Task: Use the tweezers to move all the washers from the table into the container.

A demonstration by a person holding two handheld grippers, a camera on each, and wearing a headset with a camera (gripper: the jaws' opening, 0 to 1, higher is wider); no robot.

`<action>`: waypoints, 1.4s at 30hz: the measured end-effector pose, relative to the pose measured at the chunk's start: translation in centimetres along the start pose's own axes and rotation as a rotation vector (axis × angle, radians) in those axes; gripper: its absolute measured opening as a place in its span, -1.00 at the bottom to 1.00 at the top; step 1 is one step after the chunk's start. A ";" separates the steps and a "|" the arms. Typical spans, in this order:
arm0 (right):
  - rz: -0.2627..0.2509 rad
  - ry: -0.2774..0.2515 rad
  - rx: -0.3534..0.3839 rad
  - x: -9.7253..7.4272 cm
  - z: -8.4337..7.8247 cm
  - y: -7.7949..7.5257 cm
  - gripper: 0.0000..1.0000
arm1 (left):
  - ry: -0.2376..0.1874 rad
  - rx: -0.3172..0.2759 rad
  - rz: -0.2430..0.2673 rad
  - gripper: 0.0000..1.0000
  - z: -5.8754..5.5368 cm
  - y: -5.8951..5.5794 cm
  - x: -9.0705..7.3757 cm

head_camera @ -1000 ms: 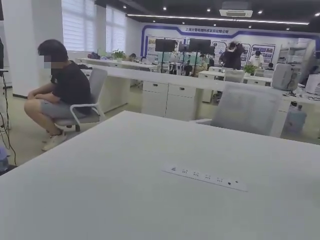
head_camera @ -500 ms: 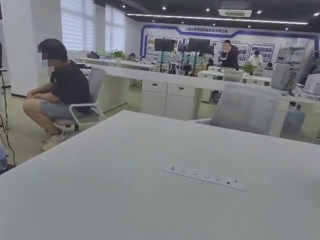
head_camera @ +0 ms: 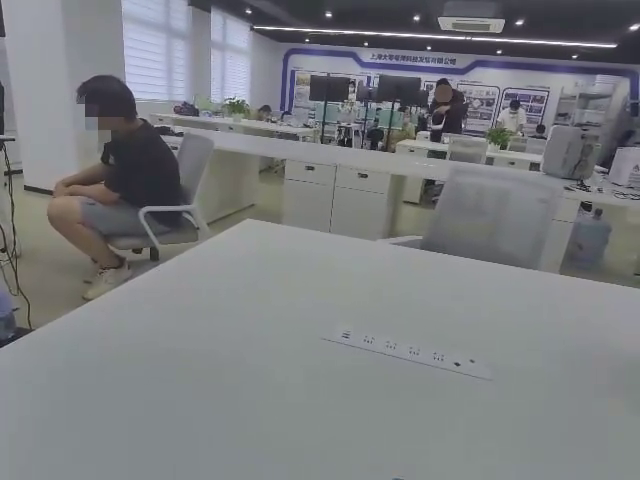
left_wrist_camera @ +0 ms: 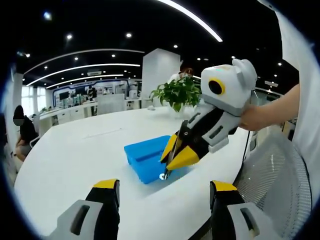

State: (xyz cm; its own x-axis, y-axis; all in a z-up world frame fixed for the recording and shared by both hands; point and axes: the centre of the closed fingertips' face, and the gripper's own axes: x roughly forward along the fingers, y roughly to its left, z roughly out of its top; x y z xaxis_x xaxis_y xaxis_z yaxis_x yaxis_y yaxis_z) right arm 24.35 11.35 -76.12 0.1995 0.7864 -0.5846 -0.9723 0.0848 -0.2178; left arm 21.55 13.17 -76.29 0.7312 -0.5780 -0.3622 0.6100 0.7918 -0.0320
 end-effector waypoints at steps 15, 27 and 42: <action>-0.118 -0.072 0.259 -0.1 -0.1 -6.8 -0.94 | -0.004 -0.003 0.002 0.48 0.0 0.0 0.0; -0.086 -0.004 0.498 2.5 -4.1 -9.4 -0.94 | -0.082 -0.055 -0.008 0.57 1.3 0.0 -0.2; -0.062 0.064 0.510 4.2 -6.1 -9.1 -0.94 | -0.132 -0.101 -0.025 0.60 2.2 -0.2 -0.4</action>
State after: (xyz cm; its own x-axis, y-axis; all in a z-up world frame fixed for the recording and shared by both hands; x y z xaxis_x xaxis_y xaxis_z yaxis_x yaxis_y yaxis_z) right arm 34.76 10.15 -81.41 0.2497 0.7327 -0.6331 -0.8908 0.4301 0.1464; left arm 21.78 12.80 -74.10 0.7543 -0.6132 -0.2347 0.5995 0.7890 -0.1348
